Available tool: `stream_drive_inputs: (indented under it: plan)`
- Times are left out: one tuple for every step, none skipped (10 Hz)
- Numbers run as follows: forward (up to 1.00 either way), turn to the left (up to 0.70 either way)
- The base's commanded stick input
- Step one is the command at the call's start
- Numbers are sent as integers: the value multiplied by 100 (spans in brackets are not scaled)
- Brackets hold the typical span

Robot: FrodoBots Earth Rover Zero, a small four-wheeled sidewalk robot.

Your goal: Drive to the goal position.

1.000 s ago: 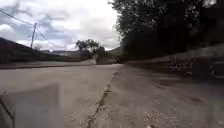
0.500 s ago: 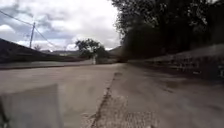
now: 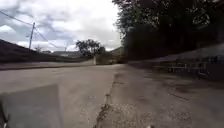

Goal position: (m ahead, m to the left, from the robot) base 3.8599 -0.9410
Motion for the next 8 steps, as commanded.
stream_drive_inputs:
  plan:
    - [70, 0]
    - [70, 0]
    - [70, 0]
    - [70, 0]
    - [70, 0]
    - [70, 0]
    - [70, 0]
    - [70, 0]
